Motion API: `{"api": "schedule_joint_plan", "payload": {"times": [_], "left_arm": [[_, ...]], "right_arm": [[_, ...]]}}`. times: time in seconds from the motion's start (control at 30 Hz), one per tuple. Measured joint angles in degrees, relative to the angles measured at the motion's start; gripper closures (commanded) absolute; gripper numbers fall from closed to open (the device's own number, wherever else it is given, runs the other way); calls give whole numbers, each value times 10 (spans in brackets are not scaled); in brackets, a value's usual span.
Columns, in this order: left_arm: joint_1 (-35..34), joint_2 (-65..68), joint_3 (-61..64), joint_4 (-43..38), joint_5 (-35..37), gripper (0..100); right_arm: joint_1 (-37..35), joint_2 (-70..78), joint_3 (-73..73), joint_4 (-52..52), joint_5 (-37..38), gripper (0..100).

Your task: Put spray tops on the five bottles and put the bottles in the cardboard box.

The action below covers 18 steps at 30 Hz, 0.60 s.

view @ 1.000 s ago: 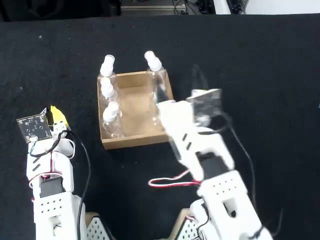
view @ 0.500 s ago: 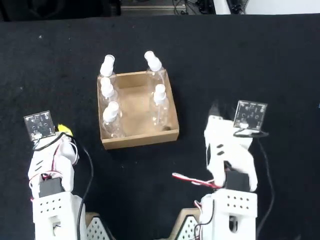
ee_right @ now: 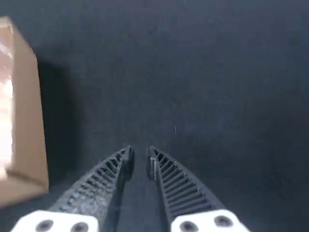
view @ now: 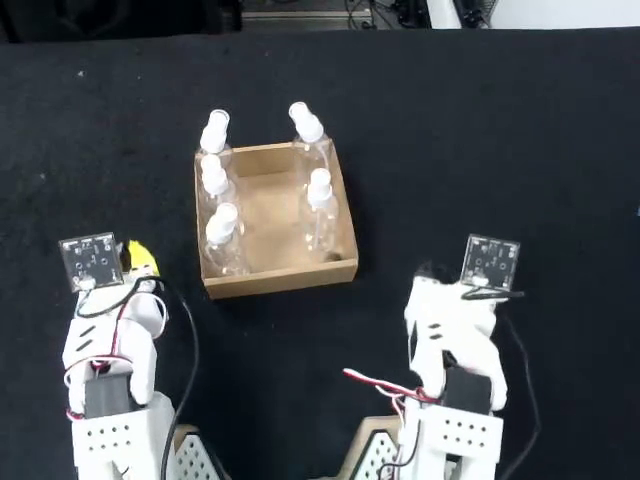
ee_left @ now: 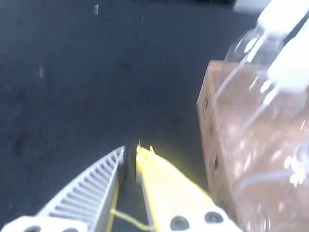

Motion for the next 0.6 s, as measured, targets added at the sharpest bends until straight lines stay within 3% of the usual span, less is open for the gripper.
{"api": "schedule_joint_plan", "payload": {"times": [0.13, 0.3, 0.4, 0.6], "left_arm": [[9, 1, 4, -33, 0, 967], [71, 1, 4, -25, 0, 967], [79, 1, 4, 52, 0, 969], [68, 1, 4, 288, 1, 970]], "right_arm": [[0, -27, -1, 161, 0, 987], [0, -45, -1, 200, 0, 987], [0, -46, -2, 207, 0, 987], [0, -46, -2, 209, 0, 987]]}}
